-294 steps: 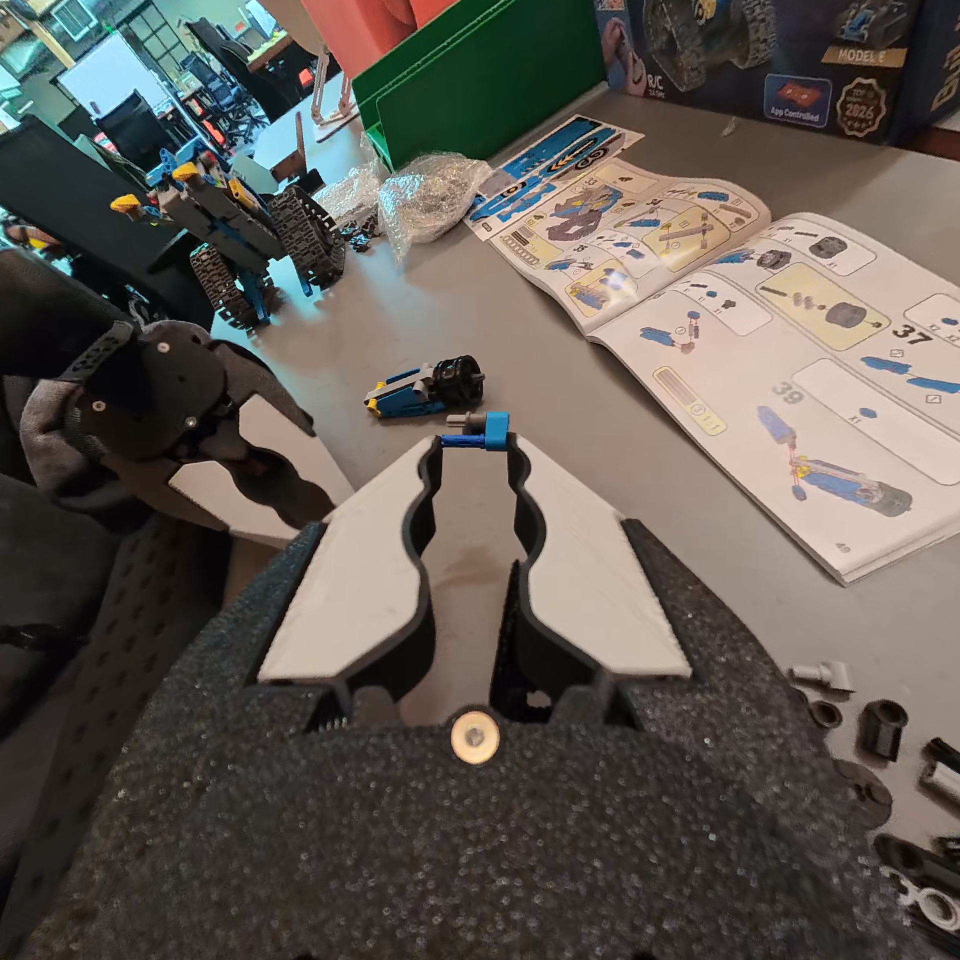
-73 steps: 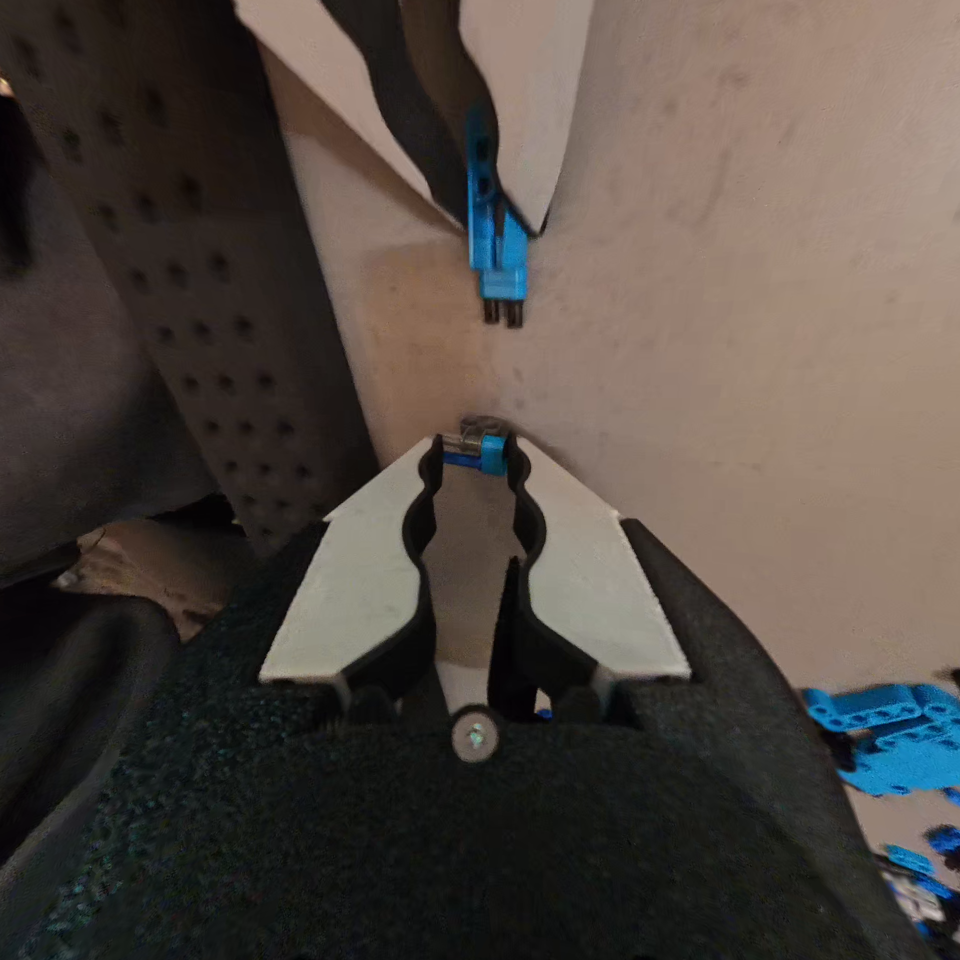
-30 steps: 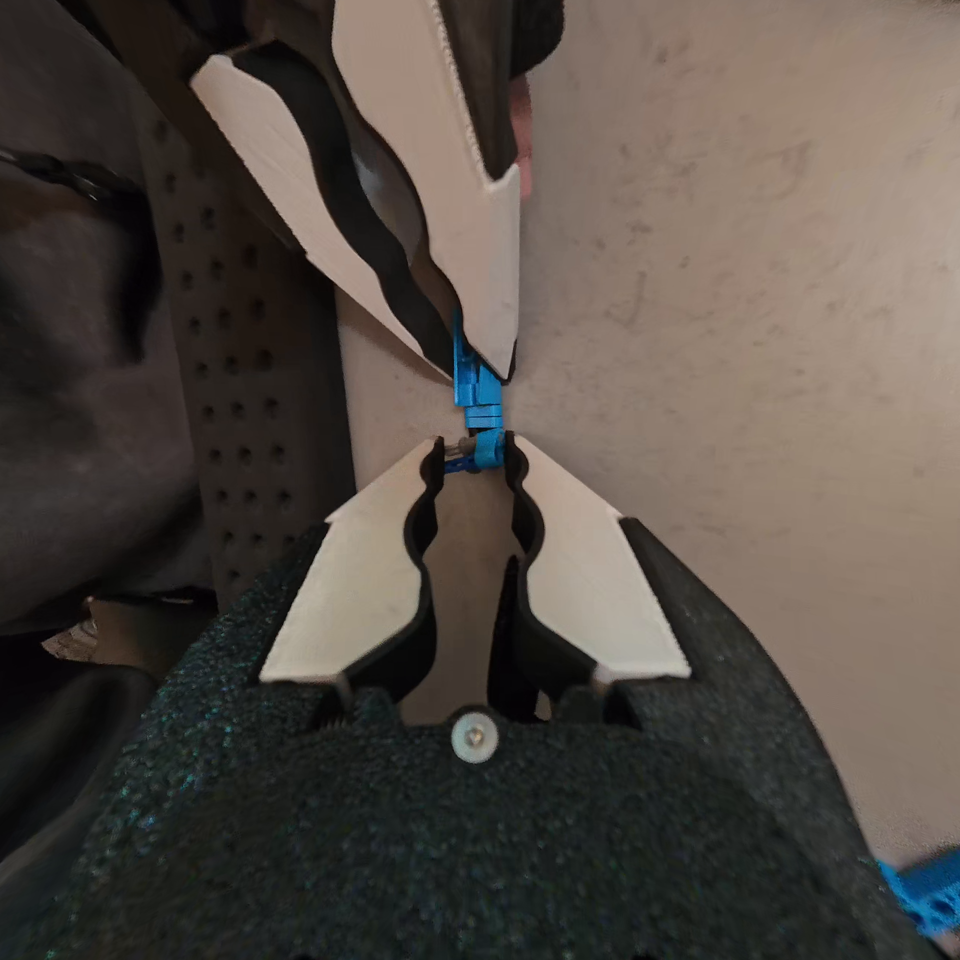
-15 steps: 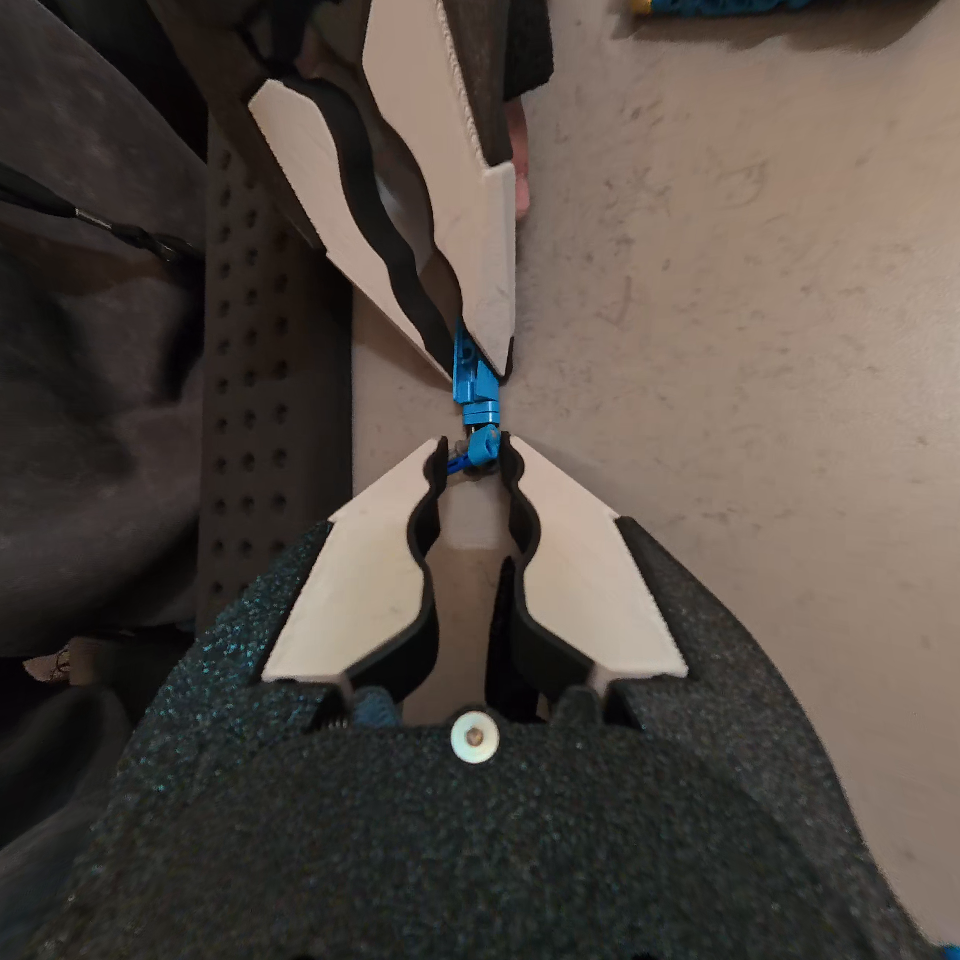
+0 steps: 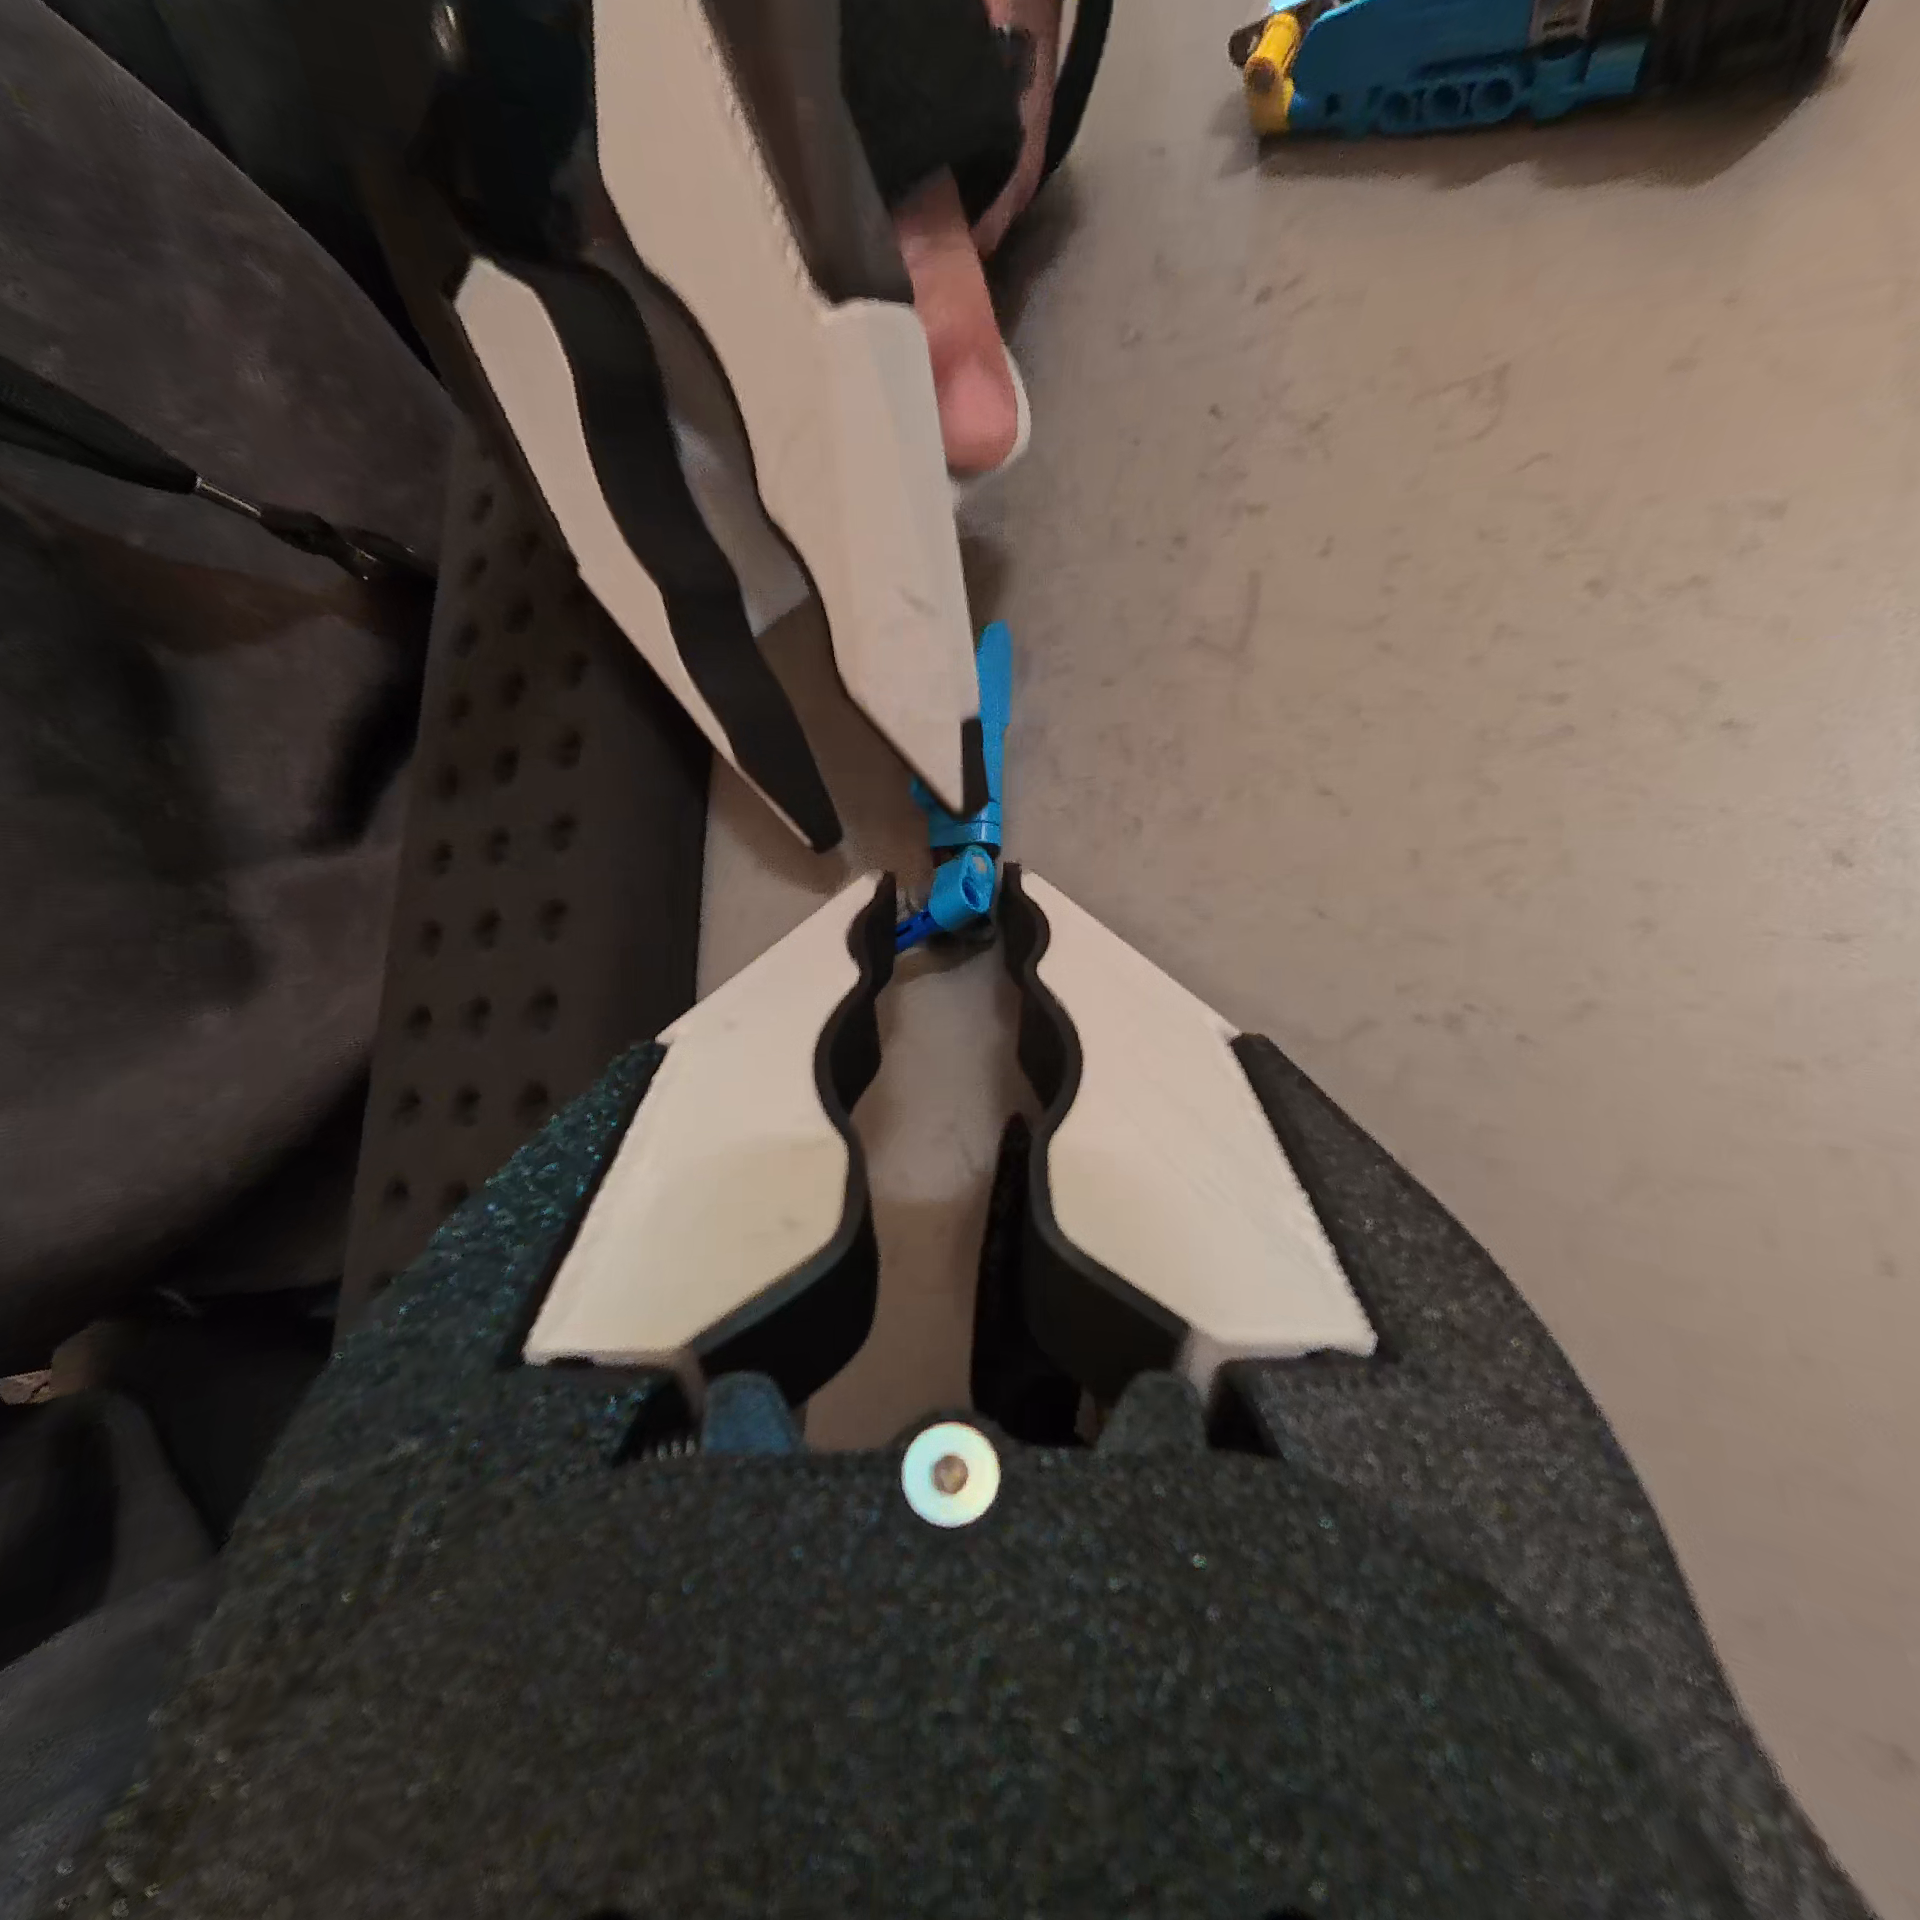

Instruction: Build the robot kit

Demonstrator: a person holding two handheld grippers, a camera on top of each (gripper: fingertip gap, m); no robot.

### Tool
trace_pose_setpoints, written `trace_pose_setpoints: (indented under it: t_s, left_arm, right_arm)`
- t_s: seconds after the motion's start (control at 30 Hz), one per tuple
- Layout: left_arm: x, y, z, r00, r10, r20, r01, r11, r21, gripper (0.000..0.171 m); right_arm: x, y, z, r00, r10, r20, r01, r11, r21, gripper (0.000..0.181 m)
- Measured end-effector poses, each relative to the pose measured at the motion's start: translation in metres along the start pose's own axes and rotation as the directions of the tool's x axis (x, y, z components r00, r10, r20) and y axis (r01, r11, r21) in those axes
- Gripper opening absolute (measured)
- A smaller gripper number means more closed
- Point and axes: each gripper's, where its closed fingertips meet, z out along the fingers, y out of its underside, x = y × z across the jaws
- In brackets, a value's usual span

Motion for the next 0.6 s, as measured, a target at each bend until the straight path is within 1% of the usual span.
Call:
trace_pose_setpoints:
  t_s: [0.13, 0.23, 0.3, 0.4, 0.53, 0.6]
  left_arm:
    - [0.004, 0.003, 0.01, 1.0, 0.006, -0.027, -0.007, 1.0, -0.03, 0.036]
    - [0.0, 0.002, 0.01, 1.0, 0.012, -0.009, -0.012, 1.0, -0.028, 0.032]
    - [-0.003, -0.002, 0.007, 0.999, 0.03, 0.023, -0.029, 1.0, -0.011, 0.033]
    - [0.0, -0.007, 0.004, 0.998, 0.056, 0.021, -0.057, 0.998, 0.013, 0.032]
    - [0.002, -0.001, 0.01, 0.995, 0.092, 0.026, -0.091, 0.996, -0.02, 0.033]
    - [0.001, 0.001, 0.011, 0.996, 0.08, 0.026, -0.079, 0.996, -0.028, 0.034]
  right_arm:
    - [0.0, 0.0, 0.0, 1.0, -0.018, -0.002, 0.018, 1.0, 0.02, 0.02]
    - [0.0, 0.0, 0.0, 0.999, -0.034, -0.009, 0.034, 0.999, 0.034, 0.02]
    - [0.001, 0.0, 0.0, 0.999, -0.037, -0.005, 0.037, 0.998, 0.04, 0.02]
    - [0.001, 0.0, -0.001, 0.999, -0.038, 0.001, 0.038, 0.998, 0.049, 0.019]
    - [0.003, 0.0, -0.002, 0.999, -0.042, -0.004, 0.043, 0.998, 0.056, 0.02]
    - [0.005, -0.002, -0.003, 0.999, -0.036, -0.01, 0.037, 0.997, 0.066, 0.022]
